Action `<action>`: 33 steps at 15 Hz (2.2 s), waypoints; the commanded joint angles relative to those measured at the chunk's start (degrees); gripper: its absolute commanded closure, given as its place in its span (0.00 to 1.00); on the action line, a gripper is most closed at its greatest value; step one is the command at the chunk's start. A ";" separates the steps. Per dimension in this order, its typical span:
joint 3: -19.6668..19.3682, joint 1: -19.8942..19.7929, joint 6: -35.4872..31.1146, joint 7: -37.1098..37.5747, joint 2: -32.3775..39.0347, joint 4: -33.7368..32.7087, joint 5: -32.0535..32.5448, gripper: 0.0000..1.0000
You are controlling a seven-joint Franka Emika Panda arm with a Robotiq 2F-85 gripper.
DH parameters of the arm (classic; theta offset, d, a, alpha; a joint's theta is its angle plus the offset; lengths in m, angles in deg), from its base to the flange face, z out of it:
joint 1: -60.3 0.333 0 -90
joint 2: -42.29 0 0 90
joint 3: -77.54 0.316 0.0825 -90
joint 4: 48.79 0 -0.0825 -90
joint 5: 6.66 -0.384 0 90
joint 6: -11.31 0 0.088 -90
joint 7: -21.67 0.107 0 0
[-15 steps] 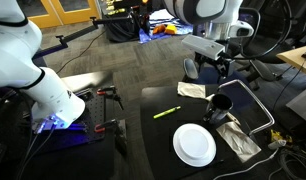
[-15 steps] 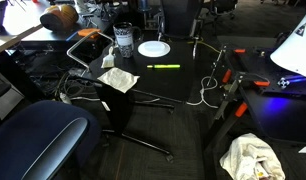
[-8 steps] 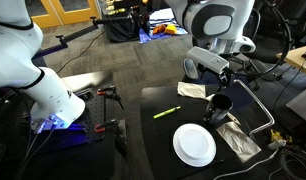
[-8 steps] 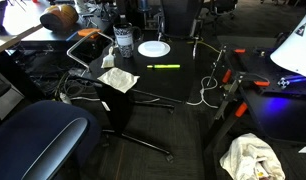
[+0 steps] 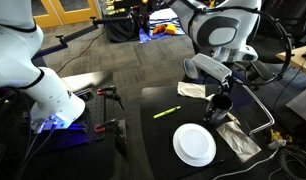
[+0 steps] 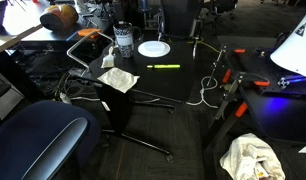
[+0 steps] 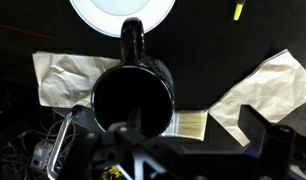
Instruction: Pick the mug and move it to the bottom left of the table
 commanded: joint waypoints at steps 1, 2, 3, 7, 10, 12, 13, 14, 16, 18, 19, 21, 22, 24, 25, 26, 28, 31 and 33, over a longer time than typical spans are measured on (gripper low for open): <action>0.33 -0.29 0.14 0.16 0.06 -0.20 0.25 0.00; 0.05 -0.24 0.96 0.23 0.99 -1.33 0.55 0.00; 0.16 -0.46 1.34 -0.17 1.66 -1.87 0.44 0.00; 0.59 -1.32 1.00 -1.31 4.30 -2.69 -0.05 0.00; 0.89 -1.92 0.70 -1.56 6.30 -3.80 -0.36 0.00; 1.11 -2.19 0.54 -1.74 7.48 -4.78 -0.50 0.00; 1.16 -2.24 0.69 -1.62 8.03 -5.41 -0.58 0.00; 1.20 -2.24 0.57 -1.43 8.47 -5.90 -0.58 0.25; 1.42 -2.30 0.66 -1.70 9.05 -6.76 -0.42 0.34; 1.60 -2.31 0.75 -1.76 9.46 -7.48 -0.35 0.48; 1.73 -2.31 0.90 -1.86 9.61 -7.85 -0.37 0.57; 1.89 -2.30 0.96 -1.95 9.84 -8.45 -0.35 0.73; 1.91 -2.27 1.04 -1.89 9.95 -8.74 -0.33 0.80; 1.96 -2.35 1.14 -1.95 10.14 -9.31 -0.38 0.95; 1.97 -2.43 1.16 -1.99 10.22 -9.50 -0.44 0.99; 1.95 -2.49 1.27 -1.95 10.32 -9.72 -0.49 1.00; 1.83 -2.48 1.85 -1.63 10.50 -10.08 -0.55 0.97; 1.48 -2.14 3.26 -0.36 8.48 -8.42 -0.65 0.97; 1.31 -1.95 3.49 0.19 6.74 -6.59 -0.56 0.97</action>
